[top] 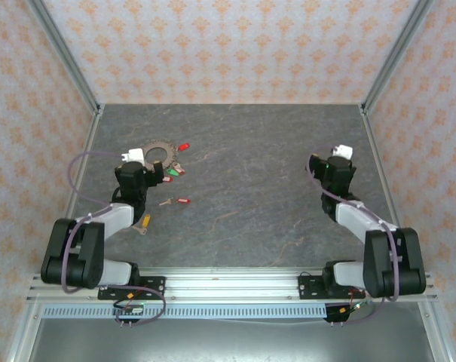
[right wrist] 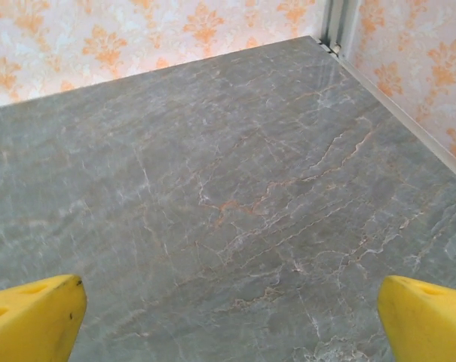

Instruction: Put the keys on the keyring

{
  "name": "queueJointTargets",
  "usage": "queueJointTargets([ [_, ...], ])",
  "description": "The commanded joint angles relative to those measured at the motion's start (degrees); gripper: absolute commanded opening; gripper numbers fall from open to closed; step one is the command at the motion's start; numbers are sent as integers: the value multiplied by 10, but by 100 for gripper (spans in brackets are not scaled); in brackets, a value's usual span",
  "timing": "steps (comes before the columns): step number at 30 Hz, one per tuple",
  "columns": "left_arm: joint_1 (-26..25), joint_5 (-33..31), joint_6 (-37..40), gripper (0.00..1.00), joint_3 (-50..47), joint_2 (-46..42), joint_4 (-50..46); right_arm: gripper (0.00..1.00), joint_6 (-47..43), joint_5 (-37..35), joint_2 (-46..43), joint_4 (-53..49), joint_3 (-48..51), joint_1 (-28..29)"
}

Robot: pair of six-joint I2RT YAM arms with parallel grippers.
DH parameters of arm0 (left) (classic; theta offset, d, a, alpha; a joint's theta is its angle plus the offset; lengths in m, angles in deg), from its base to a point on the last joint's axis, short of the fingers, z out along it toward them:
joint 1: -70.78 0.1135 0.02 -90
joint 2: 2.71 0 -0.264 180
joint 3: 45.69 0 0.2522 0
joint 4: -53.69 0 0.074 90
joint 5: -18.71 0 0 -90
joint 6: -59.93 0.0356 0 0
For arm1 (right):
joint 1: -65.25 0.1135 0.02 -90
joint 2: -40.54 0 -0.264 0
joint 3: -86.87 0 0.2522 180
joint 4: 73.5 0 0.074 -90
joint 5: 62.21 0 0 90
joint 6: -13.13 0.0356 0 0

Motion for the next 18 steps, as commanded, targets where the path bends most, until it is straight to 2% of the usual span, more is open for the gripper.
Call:
queueJointTargets([
  [1,10,-18,-61,100,37,-58,-129,99,68,19,-32,-219,-48,-2],
  [4,14,-13,-112,100,75,-94,-237,100,114,89,-67,-258,-44,-2],
  [8,17,67,-131,97,134,-85,-341,94,172,187,-98,-242,-16,-2],
  [13,17,115,-179,95,166,-57,-383,87,208,256,-76,-236,-28,-2],
  [18,17,180,-192,91,221,8,-396,78,232,328,-37,-226,-62,-1],
])
